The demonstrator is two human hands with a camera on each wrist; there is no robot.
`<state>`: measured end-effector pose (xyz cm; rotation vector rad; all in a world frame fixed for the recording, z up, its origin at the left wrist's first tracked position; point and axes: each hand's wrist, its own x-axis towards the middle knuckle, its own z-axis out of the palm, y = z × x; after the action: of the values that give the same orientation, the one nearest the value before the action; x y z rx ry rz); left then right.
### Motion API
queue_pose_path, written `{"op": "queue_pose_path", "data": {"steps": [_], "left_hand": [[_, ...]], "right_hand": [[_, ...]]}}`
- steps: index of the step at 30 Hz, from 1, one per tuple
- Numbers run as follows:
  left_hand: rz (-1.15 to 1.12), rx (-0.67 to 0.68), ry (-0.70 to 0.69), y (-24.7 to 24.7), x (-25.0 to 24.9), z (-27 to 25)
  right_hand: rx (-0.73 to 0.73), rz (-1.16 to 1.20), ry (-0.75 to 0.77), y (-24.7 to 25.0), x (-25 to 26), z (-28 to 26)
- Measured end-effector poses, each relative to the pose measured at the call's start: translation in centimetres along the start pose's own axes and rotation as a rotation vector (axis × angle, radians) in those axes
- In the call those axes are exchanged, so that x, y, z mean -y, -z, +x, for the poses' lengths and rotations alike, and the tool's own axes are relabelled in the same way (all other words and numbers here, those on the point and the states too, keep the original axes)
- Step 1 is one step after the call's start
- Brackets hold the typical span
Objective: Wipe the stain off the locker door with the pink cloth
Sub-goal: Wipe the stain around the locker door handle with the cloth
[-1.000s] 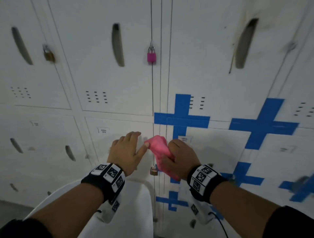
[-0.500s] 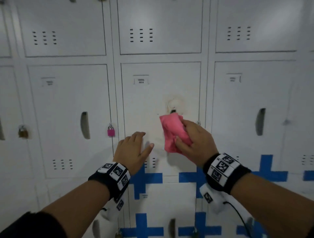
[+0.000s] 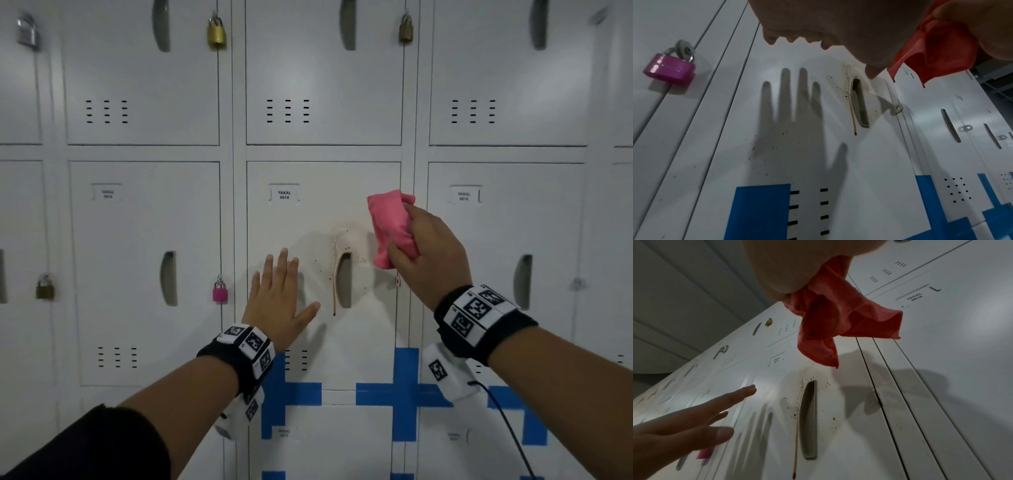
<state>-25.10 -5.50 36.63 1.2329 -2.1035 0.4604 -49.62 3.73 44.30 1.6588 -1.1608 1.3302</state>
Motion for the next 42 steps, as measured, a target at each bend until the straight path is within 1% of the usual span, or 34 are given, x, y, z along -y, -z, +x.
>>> {"op": "queue_pose_path", "data": {"steps": [3, 8, 12, 15, 17, 20, 22, 26, 28, 33, 36, 38, 40, 42], "left_hand": [[0.044, 0.008, 0.018, -0.8, 0.1, 0.8], [0.053, 0.019, 0.060, -1.7, 0.0, 1.8], [0.053, 0.043, 0.106, -3.1, 0.5, 2.1], [0.053, 0.073, 0.113, -4.2, 1.2, 2.3], [0.060, 0.088, 0.114, -4.7, 1.4, 2.6], [0.067, 0.105, 0.113, -5.2, 1.6, 3.0], [0.077, 0.109, 0.111, -5.5, 1.8, 3.2], [0.103, 0.130, 0.090, -6.0, 2.2, 3.1], [0.101, 0.137, 0.085, -6.0, 2.2, 3.2], [0.100, 0.142, 0.077, -5.9, 2.2, 3.3], [0.104, 0.142, 0.078, -6.0, 2.2, 3.3], [0.104, 0.137, 0.080, -6.0, 2.3, 3.3], [0.101, 0.133, 0.079, -6.0, 2.3, 3.3], [0.099, 0.129, 0.079, -6.1, 2.3, 3.3]], "right_hand": [[-0.015, -0.018, 0.017, -1.3, -0.7, 0.0], [-0.054, -0.063, 0.068, -3.4, -1.5, 0.3], [-0.086, -0.179, 0.115, -5.3, -2.9, 0.3], [-0.040, -0.228, 0.155, -6.5, -3.5, 0.1], [0.019, -0.225, 0.160, -7.4, -3.9, -0.3], [0.146, -0.230, 0.103, -8.7, -4.4, -1.2], [0.193, -0.232, 0.046, -9.3, -4.5, -1.5], [0.147, -0.171, -0.006, -9.7, -3.6, -1.8], [0.129, -0.177, -0.017, -9.8, -3.4, -1.9], [0.115, -0.125, -0.110, -10.0, -3.0, -2.2], [0.151, -0.102, -0.151, -10.3, -3.0, -2.9], [0.173, -0.135, -0.101, -10.6, -2.9, -3.5], [0.158, -0.163, -0.007, -11.0, -3.0, -4.3], [0.162, -0.191, 0.042, -11.5, -3.2, -5.1]]}}
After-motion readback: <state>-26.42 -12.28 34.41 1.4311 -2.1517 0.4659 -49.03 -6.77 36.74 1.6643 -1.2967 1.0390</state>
